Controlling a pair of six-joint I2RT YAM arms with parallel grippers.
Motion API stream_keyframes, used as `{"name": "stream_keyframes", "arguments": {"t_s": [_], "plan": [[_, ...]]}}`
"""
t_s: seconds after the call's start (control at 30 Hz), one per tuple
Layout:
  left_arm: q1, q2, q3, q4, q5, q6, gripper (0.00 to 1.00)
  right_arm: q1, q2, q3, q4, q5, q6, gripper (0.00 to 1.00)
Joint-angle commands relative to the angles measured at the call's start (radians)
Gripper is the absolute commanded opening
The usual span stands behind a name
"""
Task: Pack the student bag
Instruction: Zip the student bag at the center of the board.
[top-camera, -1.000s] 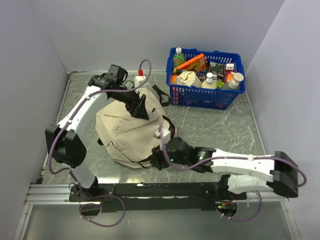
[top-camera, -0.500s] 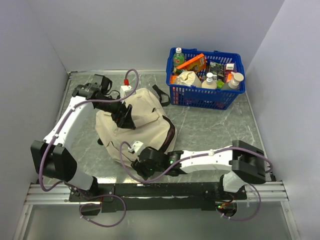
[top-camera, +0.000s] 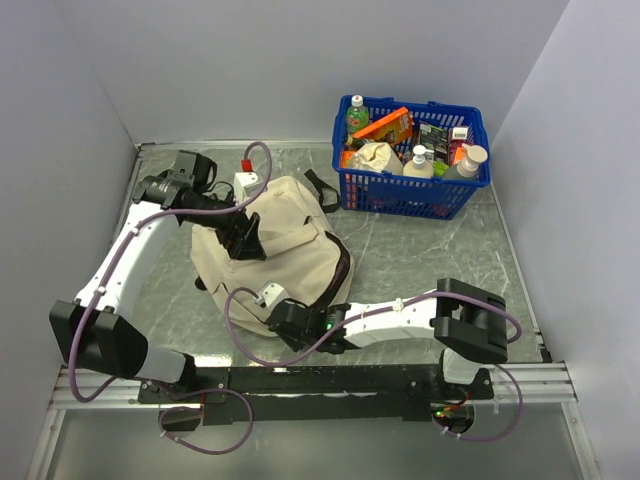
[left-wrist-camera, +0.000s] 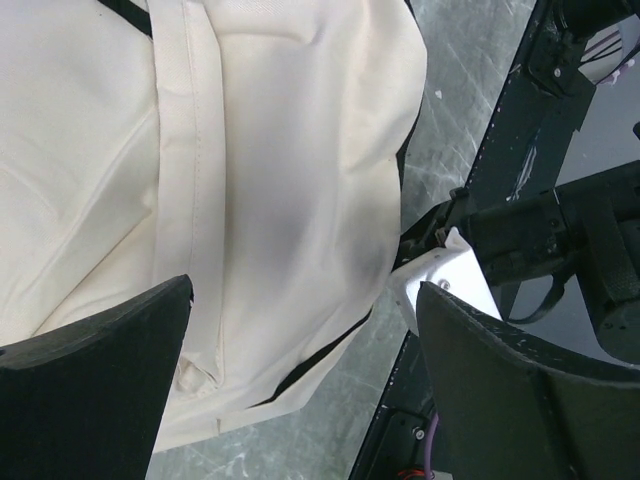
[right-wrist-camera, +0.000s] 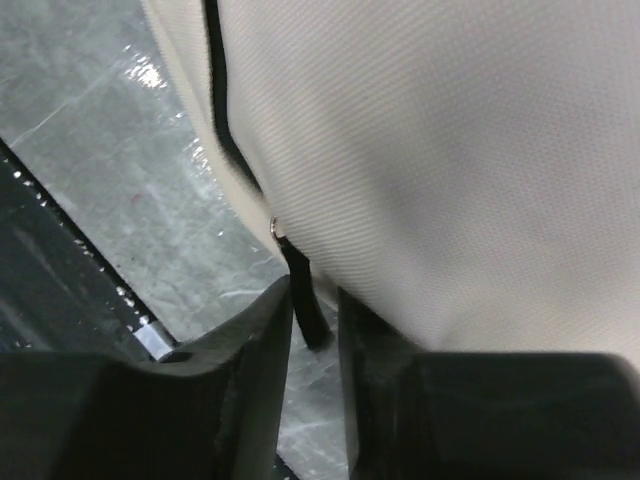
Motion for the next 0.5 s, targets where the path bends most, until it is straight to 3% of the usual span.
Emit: {"name": "stream_keyframes", "arguments": {"t_s": [0.0, 0.03, 0.07, 0.17, 0.3, 0.47], "plan": [[0.001, -0.050, -0.026, -0.018, 0.017, 0.050, 0.93, 0.007, -0.013, 0.029, 0.019, 0.049, 0.025, 0.15], [0.001, -0.061, -0.039, -0.021, 0.022, 0.053, 0.82, 0.007, -0.036, 0.026, 0.016, 0.060, 0.027, 0.10], [-0.006, -0.067, -0.046, -0.035, 0.022, 0.071, 0.78, 0.007, -0.051, 0.023, 0.002, 0.071, 0.028, 0.00], [-0.023, -0.092, -0.067, -0.084, 0.016, 0.127, 0.67, 0.000, -0.155, -0.012, 0.004, 0.079, 0.041, 0.00], [-0.074, -0.147, -0.113, -0.162, 0.009, 0.245, 0.66, -0.035, -0.276, -0.088, 0.063, -0.019, 0.094, 0.00], [-0.132, -0.265, -0.237, -0.178, 0.003, 0.367, 0.76, -0.104, -0.344, -0.125, 0.078, -0.197, 0.136, 0.00]]}}
